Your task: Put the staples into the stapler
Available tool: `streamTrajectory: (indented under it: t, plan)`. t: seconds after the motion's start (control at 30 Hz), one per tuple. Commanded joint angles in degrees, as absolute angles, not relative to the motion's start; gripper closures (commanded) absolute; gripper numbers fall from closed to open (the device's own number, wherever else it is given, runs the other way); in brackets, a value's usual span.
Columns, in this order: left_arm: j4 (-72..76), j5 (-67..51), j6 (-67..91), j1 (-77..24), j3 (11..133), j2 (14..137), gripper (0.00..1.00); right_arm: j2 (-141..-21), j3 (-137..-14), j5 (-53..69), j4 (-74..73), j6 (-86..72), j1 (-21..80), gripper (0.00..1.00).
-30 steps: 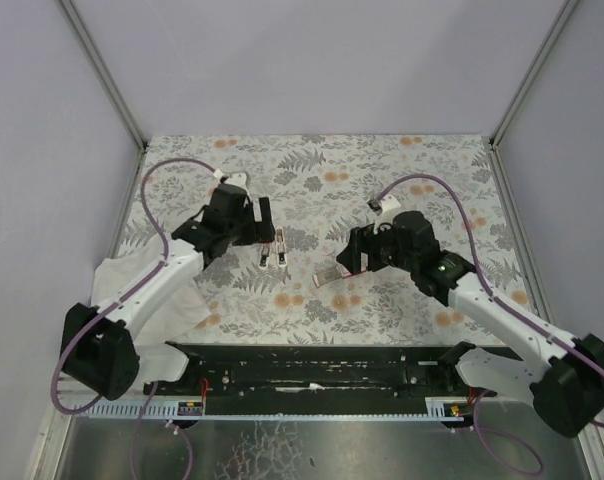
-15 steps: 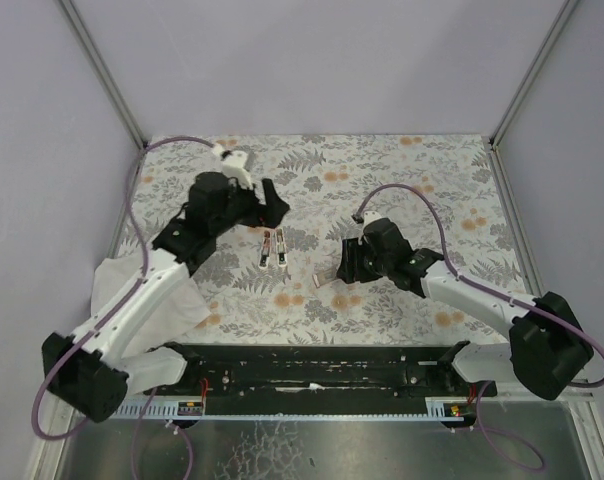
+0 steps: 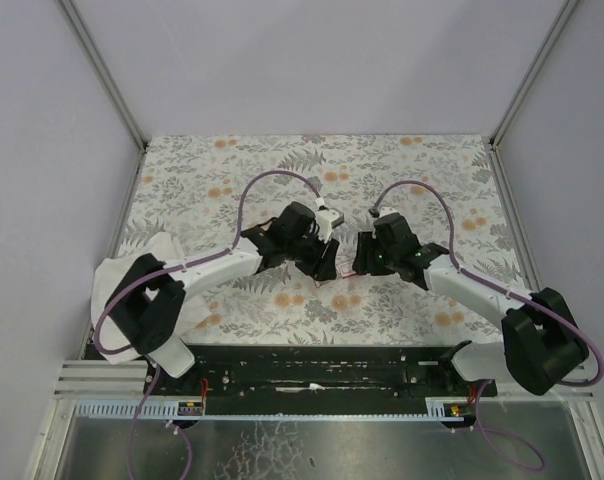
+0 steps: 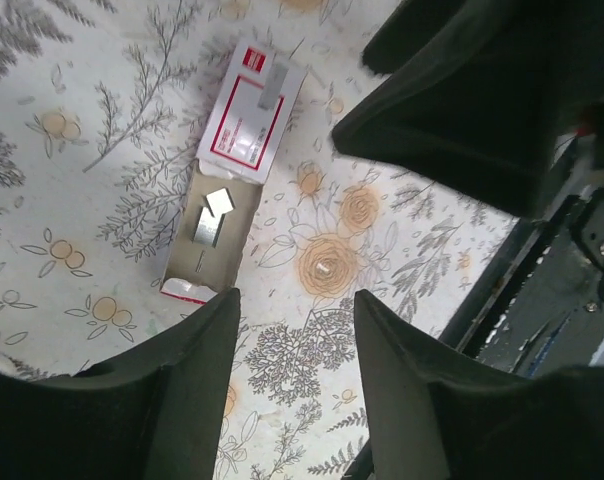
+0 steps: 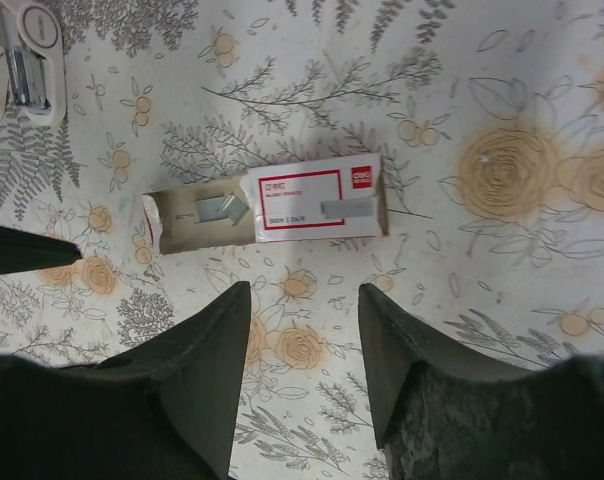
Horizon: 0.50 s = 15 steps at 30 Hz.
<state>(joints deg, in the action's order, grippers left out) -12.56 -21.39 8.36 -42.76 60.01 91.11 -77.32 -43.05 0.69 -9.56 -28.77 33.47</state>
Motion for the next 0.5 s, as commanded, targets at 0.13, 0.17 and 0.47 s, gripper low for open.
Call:
streamTrajectory:
  t: [0.13,0.17,0.47]
  plan:
    - [-11.58,-20.25,5.54,-43.91,63.48,98.17,0.61,-71.46,-39.09,2.02,-5.89,-29.20,31.21,0.46]
    - [-11.60,-19.26,5.47,-43.94,63.58,99.13,0.62,-71.19,-38.64,2.34,-5.39,-29.32,31.20,0.46]
    - [-12.73,-15.70,5.17,-44.00,66.40,104.71,0.71,-69.65,-36.60,3.91,-3.07,-29.67,31.07,0.46]
